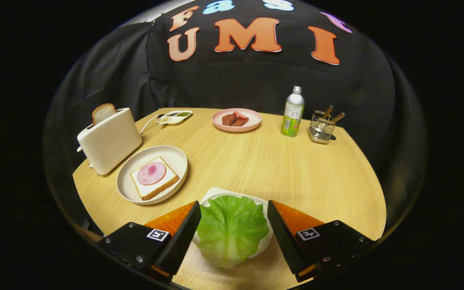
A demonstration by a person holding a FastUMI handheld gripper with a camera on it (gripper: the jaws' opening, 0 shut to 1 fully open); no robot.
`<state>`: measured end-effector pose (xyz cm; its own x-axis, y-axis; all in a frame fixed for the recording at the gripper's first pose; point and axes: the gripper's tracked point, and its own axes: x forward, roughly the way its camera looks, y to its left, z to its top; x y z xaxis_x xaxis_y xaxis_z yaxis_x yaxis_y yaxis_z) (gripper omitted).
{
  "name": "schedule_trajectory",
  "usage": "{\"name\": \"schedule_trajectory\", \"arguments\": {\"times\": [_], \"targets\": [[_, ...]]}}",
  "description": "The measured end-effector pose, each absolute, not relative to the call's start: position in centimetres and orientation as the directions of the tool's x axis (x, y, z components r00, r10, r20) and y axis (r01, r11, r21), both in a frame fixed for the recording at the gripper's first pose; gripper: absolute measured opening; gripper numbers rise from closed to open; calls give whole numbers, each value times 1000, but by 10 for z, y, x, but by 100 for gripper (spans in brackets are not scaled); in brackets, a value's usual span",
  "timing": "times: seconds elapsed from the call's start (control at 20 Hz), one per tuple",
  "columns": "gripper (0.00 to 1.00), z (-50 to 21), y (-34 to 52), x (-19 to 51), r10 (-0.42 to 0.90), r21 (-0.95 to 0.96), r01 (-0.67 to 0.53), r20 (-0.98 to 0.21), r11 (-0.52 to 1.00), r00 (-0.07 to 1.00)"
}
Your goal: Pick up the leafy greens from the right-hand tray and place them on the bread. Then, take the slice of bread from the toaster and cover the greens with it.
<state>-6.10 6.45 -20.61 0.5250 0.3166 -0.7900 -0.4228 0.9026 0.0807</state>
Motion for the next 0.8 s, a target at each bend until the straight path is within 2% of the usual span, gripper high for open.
{"name": "schedule_trajectory", "arguments": {"times": [0.5, 0.6, 0.8], "targets": [[97, -259, 55, -79, 233, 106, -398, -929, 911, 287], [93, -261, 56, -75, 222, 98, -393, -932, 914, 285], [78, -263, 51, -73, 195, 59, -432, -940, 900, 278]]}}
